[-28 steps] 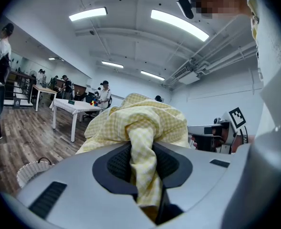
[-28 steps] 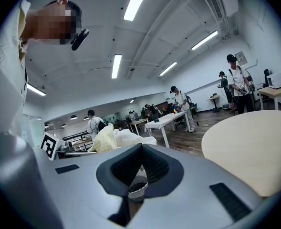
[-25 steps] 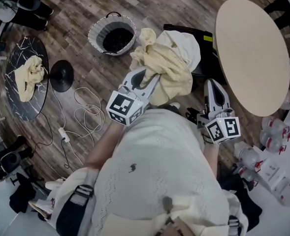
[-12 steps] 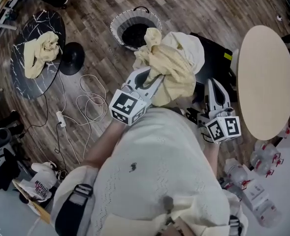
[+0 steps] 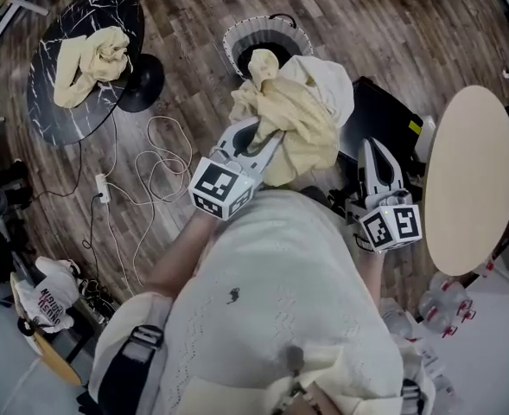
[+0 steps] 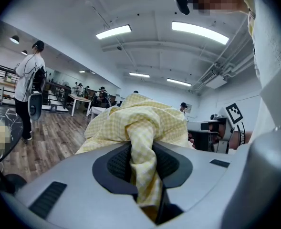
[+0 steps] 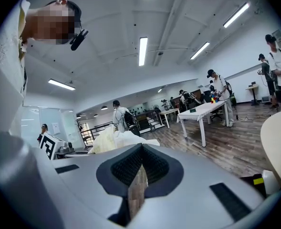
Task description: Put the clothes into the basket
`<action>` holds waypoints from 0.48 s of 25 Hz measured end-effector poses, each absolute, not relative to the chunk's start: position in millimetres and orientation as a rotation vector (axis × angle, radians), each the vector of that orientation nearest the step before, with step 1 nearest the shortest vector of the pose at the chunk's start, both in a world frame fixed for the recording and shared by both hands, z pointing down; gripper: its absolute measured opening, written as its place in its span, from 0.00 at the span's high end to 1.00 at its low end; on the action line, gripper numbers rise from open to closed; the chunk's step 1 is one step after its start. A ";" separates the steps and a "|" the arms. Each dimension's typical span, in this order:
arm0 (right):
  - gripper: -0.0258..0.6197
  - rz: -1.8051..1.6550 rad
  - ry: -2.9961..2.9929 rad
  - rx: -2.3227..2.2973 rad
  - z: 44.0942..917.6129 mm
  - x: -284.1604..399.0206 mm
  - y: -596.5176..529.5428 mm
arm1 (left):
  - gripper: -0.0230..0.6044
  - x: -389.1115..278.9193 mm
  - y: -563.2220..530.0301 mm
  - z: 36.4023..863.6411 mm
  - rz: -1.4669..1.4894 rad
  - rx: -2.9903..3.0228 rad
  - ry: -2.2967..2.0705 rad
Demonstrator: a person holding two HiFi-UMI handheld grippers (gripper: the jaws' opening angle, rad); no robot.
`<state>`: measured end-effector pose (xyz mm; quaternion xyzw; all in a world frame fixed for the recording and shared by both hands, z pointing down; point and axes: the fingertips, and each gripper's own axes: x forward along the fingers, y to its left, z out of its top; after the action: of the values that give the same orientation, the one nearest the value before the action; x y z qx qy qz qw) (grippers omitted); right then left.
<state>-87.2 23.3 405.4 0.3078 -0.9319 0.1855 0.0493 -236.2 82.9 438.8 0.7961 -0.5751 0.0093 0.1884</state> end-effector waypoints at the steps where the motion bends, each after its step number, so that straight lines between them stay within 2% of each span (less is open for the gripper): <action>1: 0.95 0.564 -2.841 0.921 406.7 -94.1 24.2 | 0.79 -242.6 85.9 440.3 0.022 2.228 -1.632; 12: 0.95 0.549 -2.884 0.709 411.5 -153.2 39.4 | 0.79 -295.1 126.8 448.5 -0.012 2.085 -1.806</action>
<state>-153.2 39.4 411.5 0.2343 -0.9532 0.1814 0.0604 -295.1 126.8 448.5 0.7422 -0.6426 -0.0042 0.1904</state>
